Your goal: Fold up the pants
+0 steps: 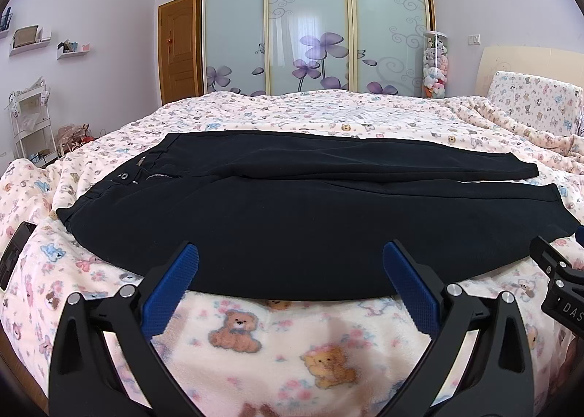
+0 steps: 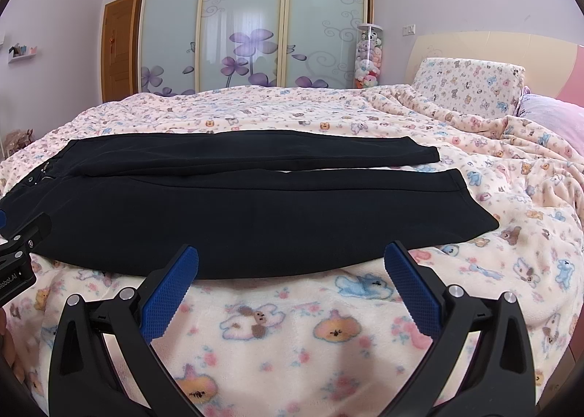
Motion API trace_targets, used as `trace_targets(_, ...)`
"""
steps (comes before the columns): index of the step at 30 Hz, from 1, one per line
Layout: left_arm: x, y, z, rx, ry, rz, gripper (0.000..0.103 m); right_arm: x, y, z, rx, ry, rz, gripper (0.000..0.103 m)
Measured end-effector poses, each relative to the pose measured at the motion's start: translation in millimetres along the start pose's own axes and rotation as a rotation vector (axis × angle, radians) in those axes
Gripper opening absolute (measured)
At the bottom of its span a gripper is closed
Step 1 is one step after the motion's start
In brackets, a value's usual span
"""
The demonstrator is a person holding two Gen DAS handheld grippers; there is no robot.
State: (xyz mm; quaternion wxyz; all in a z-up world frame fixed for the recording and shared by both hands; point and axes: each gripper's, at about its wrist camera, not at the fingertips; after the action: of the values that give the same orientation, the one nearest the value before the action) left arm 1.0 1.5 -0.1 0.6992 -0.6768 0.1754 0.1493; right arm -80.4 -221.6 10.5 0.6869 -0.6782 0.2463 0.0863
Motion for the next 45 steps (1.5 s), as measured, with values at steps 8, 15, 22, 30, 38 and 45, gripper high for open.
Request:
trace_targets(8, 0, 0, 0, -0.001, 0.000, 0.000, 0.101, 1, 0, 0, 0.000, 0.000, 0.001, 0.102)
trace_targets(15, 0, 0, 0, -0.002, 0.001, 0.001, 0.101, 0, 0, 0, 0.001, 0.000, 0.002, 0.102)
trace_targets(22, 0, 0, 0, -0.002, 0.001, 0.000, 0.101, 0, 0, 0, 0.002, -0.001, 0.002, 0.102)
trace_targets(30, 0, 0, 0, -0.003, 0.002, 0.001, 0.101, 0, -1, 0, 0.003, -0.001, 0.003, 0.102)
trace_targets(38, 0, 0, 1, -0.004, 0.002, 0.003, 0.101, 1, 0, -8, 0.062, -0.037, -0.006, 0.102)
trace_targets(45, 4, -6, -18, 0.003, -0.008, 0.010, 0.101, 6, -27, -25, 0.104, -0.221, 0.059, 0.102)
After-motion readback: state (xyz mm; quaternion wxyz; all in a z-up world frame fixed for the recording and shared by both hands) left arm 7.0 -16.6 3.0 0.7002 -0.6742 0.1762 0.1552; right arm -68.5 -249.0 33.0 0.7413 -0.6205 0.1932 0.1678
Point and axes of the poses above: each gripper's, at about its wrist camera, not at the fingertips, and x roughly the way its jaws point, z to its left, y to its underside, and after that the axes turned 1 degree about y, right-handed
